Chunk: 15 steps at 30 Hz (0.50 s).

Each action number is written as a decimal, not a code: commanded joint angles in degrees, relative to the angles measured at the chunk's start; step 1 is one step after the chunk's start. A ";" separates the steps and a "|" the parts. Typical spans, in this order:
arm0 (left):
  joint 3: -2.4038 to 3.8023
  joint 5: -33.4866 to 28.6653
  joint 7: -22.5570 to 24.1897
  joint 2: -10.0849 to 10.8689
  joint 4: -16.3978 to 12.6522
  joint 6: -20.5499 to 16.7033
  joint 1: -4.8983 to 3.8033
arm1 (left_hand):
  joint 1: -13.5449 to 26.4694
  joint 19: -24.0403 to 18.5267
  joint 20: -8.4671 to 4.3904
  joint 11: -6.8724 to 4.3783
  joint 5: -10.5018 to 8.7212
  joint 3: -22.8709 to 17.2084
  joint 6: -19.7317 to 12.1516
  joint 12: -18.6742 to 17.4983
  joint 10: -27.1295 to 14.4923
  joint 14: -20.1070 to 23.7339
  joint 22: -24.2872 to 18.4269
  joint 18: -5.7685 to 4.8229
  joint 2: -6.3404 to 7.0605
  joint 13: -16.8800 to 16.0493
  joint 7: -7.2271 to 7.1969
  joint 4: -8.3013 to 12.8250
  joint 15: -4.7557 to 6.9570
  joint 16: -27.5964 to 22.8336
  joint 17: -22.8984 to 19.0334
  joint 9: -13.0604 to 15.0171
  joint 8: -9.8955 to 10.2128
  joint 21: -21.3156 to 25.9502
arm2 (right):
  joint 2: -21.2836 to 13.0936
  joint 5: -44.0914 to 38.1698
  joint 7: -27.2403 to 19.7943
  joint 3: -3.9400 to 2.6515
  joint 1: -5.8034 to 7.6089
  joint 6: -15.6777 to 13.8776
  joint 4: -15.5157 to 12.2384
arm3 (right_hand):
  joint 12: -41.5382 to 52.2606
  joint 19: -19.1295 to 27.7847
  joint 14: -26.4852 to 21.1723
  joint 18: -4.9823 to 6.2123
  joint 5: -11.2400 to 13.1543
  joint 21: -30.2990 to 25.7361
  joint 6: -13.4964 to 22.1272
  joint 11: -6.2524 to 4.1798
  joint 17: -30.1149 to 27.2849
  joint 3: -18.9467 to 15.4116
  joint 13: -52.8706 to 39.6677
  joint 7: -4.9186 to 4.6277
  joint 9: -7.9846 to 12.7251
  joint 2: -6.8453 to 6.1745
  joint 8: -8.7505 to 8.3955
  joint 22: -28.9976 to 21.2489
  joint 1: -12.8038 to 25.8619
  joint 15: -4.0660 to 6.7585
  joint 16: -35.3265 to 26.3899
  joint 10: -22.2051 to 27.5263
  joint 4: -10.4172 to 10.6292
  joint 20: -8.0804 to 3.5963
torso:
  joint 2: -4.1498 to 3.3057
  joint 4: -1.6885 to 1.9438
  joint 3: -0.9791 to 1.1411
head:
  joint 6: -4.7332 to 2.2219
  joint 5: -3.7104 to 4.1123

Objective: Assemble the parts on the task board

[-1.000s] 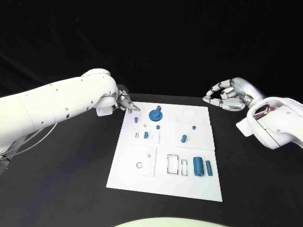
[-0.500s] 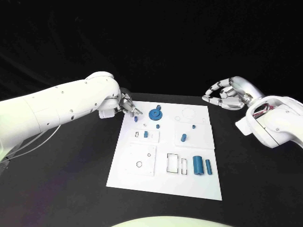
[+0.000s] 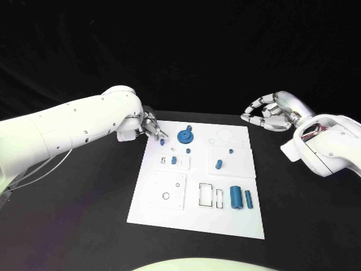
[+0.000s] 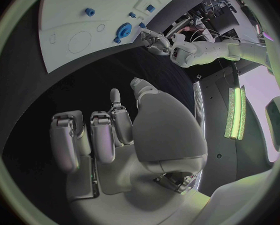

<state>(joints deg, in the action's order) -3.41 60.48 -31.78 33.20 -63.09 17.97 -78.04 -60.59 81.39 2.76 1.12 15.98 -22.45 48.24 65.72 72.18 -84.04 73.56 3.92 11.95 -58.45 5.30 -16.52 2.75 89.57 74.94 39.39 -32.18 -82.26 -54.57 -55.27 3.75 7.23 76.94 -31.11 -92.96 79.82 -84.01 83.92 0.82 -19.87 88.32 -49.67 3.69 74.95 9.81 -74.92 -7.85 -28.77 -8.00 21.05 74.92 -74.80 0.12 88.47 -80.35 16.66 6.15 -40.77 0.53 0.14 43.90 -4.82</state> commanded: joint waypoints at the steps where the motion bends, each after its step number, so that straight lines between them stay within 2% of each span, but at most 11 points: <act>1: -0.01 -0.39 0.95 -0.25 0.06 1.33 0.01 | -0.81 -0.14 0.40 0.01 0.14 0.35 0.49 0.03 -0.44 -5.93 0.12 -0.36 -0.14 -0.02 0.14 -0.06 -0.31 0.39 14.98 -0.14 0.32 0.18 | 0.08 -0.43 -0.43 0.00 -0.04 0.30 -0.02 | -0.22 -4.64 4.87 -0.25 0.09 -0.19 0.39 -0.32 9.91 0.18 -3.93 -0.10 -0.07 -0.01 0.32 13.67 0.50 0.46 -0.30 -0.05 0.00 -0.53 | -0.02 0.00 -0.01 | 0.02 -0.03; 15: -0.18 -0.39 1.12 -0.69 0.59 0.91 0.21 | -2.16 -0.12 0.41 -0.02 0.20 0.27 0.83 0.15 -0.41 -5.93 0.21 -0.37 -0.86 -0.07 0.12 -0.03 -0.30 0.38 14.97 -0.39 0.41 0.14 | 0.16 -0.43 -0.42 0.00 -0.04 0.29 -0.02 | -0.22 -4.64 4.87 -0.25 0.09 -0.19 0.39 -0.32 9.91 0.18 -3.93 -0.10 -0.07 -0.01 0.32 13.67 0.50 0.46 -0.30 -0.05 0.00 -0.53 | -0.04 0.01 0.00 | -0.02 0.00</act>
<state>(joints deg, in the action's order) -3.61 60.43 -31.38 32.69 -62.55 18.24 -77.84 -62.44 81.39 2.76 1.12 15.98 -22.45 48.65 65.72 72.18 -84.04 73.74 3.93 11.05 -58.47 5.30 -16.52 2.75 89.57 74.93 39.05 -31.92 -82.26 -54.48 -55.27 3.74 7.23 76.94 -31.10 -92.96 79.82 -84.01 83.92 0.82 -19.87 88.32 -49.67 3.69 74.94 9.81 -74.91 -7.85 -28.78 -8.00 21.05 74.91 -74.80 0.12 88.47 -80.35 16.66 6.15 -40.80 0.52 0.13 43.87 -4.86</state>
